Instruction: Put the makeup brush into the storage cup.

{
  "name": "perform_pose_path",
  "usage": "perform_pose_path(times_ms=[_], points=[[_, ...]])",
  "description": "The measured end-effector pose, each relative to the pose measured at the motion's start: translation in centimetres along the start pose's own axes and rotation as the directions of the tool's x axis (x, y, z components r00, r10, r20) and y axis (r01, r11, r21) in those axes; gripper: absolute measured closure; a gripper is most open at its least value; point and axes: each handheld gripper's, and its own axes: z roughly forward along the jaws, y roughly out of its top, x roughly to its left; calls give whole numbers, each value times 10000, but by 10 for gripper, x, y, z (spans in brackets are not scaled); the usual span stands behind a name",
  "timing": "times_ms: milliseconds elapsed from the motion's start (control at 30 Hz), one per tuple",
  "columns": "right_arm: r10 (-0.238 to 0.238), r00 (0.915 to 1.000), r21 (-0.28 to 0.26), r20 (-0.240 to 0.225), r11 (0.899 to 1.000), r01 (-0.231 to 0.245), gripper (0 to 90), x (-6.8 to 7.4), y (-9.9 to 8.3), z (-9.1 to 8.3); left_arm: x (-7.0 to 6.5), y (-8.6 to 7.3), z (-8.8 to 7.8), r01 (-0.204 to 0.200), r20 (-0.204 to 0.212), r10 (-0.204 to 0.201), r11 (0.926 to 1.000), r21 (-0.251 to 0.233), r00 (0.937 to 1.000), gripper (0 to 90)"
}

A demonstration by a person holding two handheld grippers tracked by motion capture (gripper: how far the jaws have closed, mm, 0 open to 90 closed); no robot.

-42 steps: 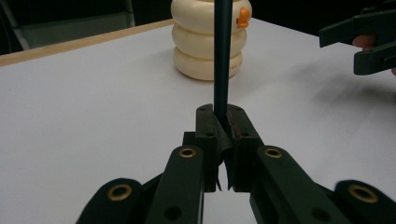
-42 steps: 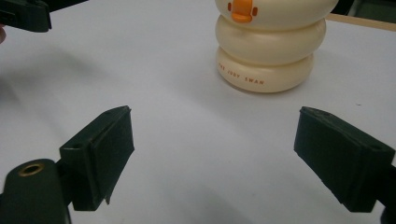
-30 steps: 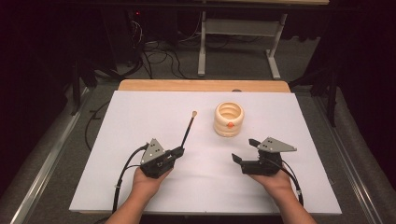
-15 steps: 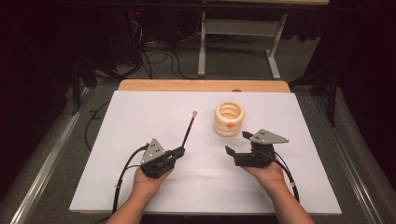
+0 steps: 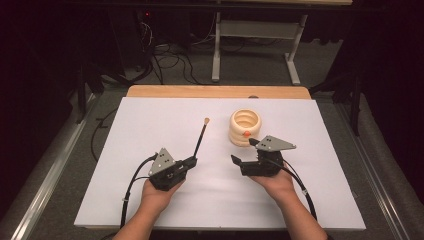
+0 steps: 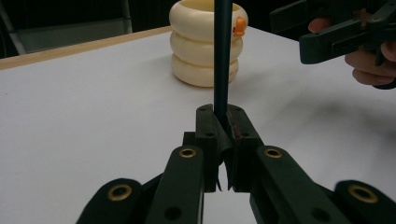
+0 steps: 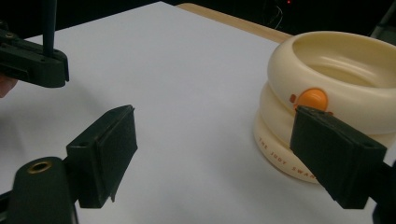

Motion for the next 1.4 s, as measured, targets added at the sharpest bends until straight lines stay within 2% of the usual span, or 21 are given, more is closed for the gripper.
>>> perform_pose_path(times_ms=[167,533,967,1267,1333,1367,1400], points=[[71,9997,35,-236,10000,-70,171,6,-2,-1,-3,-2,2,-59,66,59,9999,101,10000,853],[595,9949,-249,-817,9978,-618,174,16,-7,-6,-13,-8,7,-154,459,139,9994,318,9989,853],[1225,9821,-853,-1427,9871,-1355,214,27,-5,-9,-24,-13,16,-196,919,163,9992,354,9956,853],[1636,9738,-1076,-1580,9775,-1817,232,29,-5,-8,-30,-16,20,-277,1078,229,9986,440,9939,853],[1667,9730,-1131,-1597,9761,-1858,248,31,-5,-9,-31,-16,20,-268,1095,217,9986,450,9937,853],[1545,9740,-1215,-1659,9769,-1757,312,32,-5,-10,-31,-16,21,-260,1131,205,9985,475,9934,853],[1473,9750,-1304,-1663,9768,-1698,327,33,-5,-11,-31,-16,21,-265,1136,210,9986,468,9933,853]])
